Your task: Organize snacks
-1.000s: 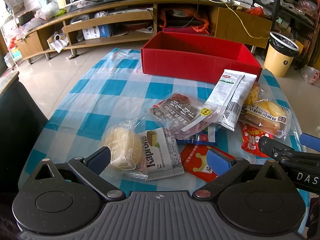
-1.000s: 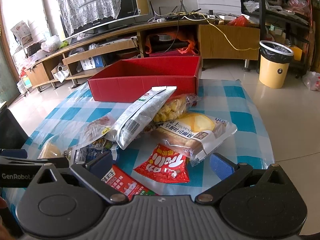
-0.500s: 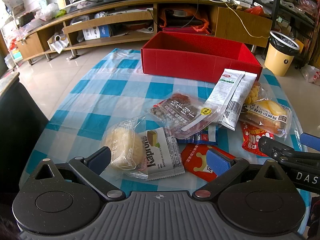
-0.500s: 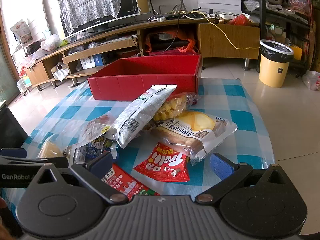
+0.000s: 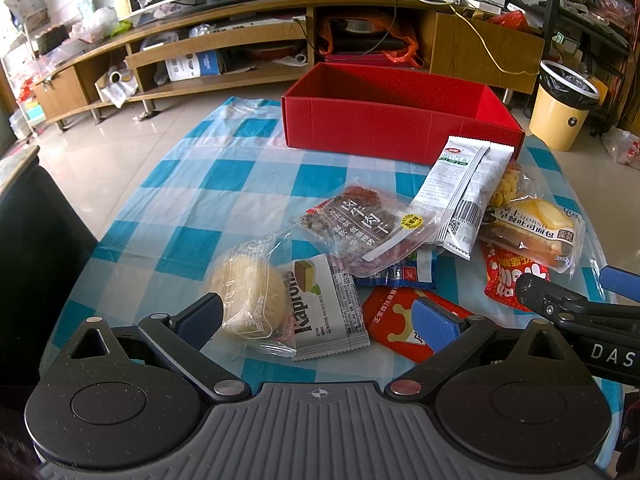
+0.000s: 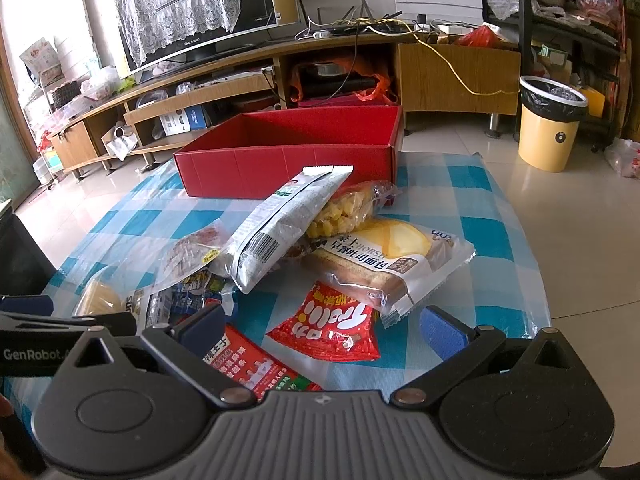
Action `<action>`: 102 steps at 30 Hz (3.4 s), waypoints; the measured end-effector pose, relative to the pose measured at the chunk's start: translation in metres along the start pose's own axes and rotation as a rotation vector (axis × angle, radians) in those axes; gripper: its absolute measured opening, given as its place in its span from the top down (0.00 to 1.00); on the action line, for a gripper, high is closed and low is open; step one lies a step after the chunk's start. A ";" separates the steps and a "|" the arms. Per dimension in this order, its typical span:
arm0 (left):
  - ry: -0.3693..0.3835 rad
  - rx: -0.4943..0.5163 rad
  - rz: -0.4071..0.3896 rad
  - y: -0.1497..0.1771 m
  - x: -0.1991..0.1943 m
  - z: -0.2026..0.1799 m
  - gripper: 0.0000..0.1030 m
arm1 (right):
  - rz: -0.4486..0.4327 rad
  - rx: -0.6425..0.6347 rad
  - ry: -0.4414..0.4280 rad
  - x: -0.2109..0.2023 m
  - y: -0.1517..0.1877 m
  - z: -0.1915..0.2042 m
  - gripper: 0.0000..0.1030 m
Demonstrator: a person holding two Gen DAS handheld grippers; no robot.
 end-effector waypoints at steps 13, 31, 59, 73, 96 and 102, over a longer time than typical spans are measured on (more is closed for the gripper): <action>0.018 -0.067 0.036 -0.002 0.006 0.018 0.00 | 0.041 -0.008 -0.018 0.006 0.000 0.004 0.00; -0.007 -0.102 0.144 -0.024 0.055 0.034 0.00 | 0.116 0.053 -0.125 0.009 -0.006 0.004 0.00; 0.070 -0.225 0.264 -0.011 0.050 0.084 0.37 | 0.198 -0.192 -0.250 0.021 0.007 0.030 0.06; 0.175 -0.227 0.300 0.000 0.051 0.089 0.35 | 0.479 -0.574 -0.323 0.079 -0.003 0.069 0.26; 0.034 -0.180 0.333 0.010 0.065 0.087 0.10 | 0.366 -0.465 -0.353 0.057 0.027 0.074 0.04; -0.004 -0.151 0.338 0.012 0.066 0.087 0.14 | 0.335 -0.480 -0.266 0.050 0.023 0.067 0.45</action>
Point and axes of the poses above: each gripper's, at about its wrist camera, not at the fingertips, and x roughly the way its jaws point, z to its left, y to its underside, the point moved 4 cm from there along x, roughly the way its jaws point, and after that the axes turned 5 degrees about z, right-handed, at the moved point
